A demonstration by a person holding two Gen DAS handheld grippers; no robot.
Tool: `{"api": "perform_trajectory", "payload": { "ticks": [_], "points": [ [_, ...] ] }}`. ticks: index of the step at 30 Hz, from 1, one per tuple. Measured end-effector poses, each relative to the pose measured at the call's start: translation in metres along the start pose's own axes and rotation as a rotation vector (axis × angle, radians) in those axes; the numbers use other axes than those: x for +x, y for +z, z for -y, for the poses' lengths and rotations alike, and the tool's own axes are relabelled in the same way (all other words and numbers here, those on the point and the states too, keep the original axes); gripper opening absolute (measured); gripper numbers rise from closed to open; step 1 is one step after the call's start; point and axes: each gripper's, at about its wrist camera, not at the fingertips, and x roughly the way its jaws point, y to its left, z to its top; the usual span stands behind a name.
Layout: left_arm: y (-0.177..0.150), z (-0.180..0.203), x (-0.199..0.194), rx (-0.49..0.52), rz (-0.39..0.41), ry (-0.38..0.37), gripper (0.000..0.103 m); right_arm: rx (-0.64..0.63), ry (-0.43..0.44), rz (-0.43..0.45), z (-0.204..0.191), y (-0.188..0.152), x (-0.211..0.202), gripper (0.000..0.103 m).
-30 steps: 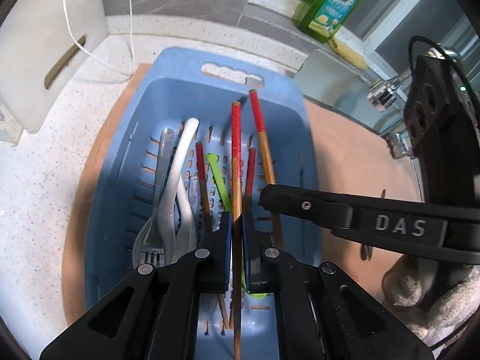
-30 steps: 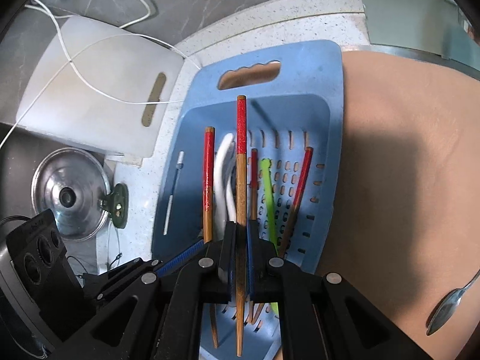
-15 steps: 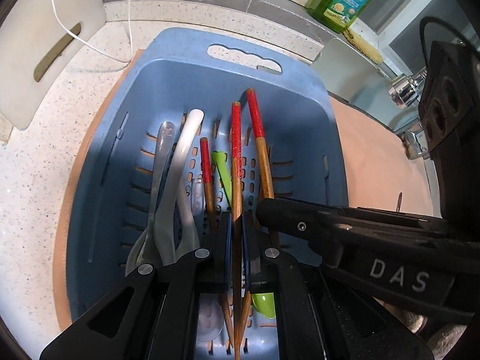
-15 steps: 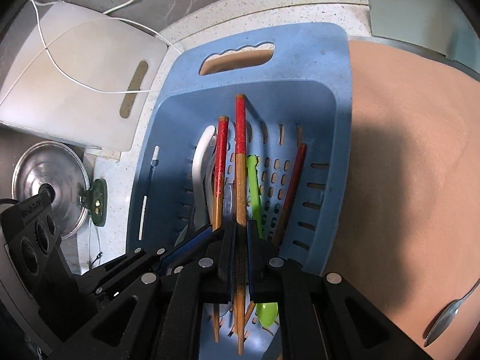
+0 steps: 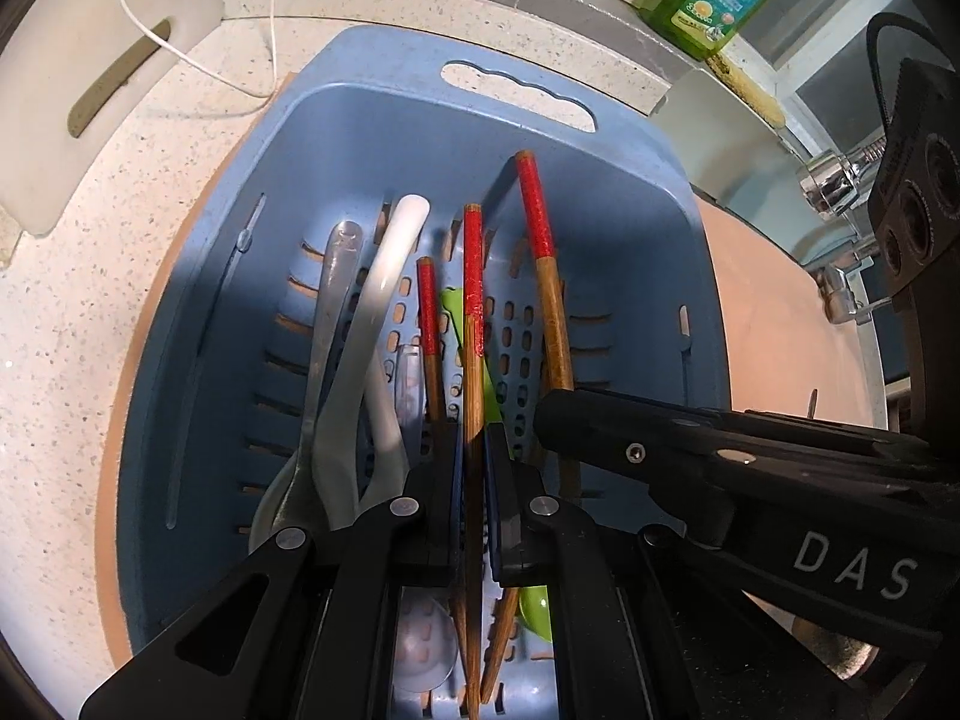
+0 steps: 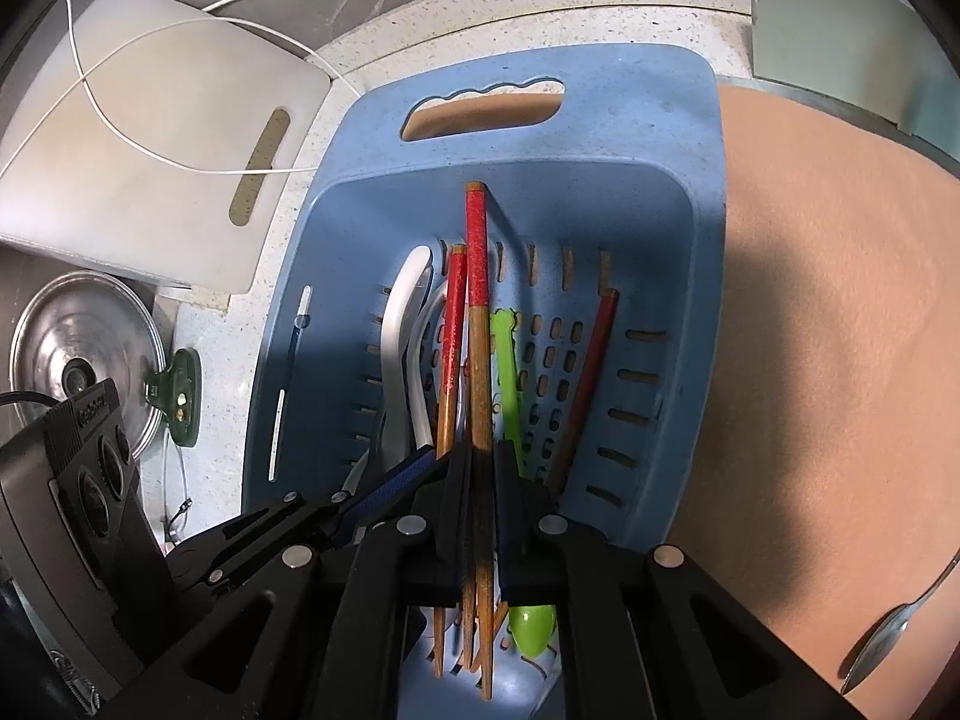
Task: Organize utensils
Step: 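Carry both chopsticks into the blue basket and open both grippers to release them, then move both grippers back to the engraved steel spoon on the mat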
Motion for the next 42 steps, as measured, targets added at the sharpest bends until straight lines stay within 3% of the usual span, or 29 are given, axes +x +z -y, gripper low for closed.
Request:
{"api": "perform_trajectory", "payload": {
  "ticks": [16,22,28,32,35,39,42],
  "points": [
    [-0.004,-0.006,-0.002,-0.012,-0.006,0.008,0.011,0.011,-0.003,0.003,0.008,0.002,-0.007,0.008],
    [-0.009,0.001,-0.018,-0.004,0.025,0.026,0.011,-0.006,0.024,0.03,0.008,-0.001,-0.023,0.009],
    [-0.023,0.032,-0.058,0.098,0.108,0.101,0.011,-0.087,0.041,0.111,0.014,-0.014,-0.067,0.01],
    [-0.034,0.065,-0.085,0.189,0.169,0.135,0.013,-0.136,0.052,0.192,0.034,-0.027,-0.107,0.026],
    [-0.041,0.088,-0.097,0.242,0.196,0.139,0.013,-0.144,0.047,0.236,0.052,-0.036,-0.13,0.033],
    [-0.047,0.119,-0.102,0.308,0.211,0.133,0.013,-0.13,0.031,0.288,0.083,-0.045,-0.158,0.033],
    [-0.049,0.14,-0.097,0.341,0.2,0.107,0.019,-0.139,-0.003,0.341,0.104,-0.053,-0.176,0.033]
  ]
}}
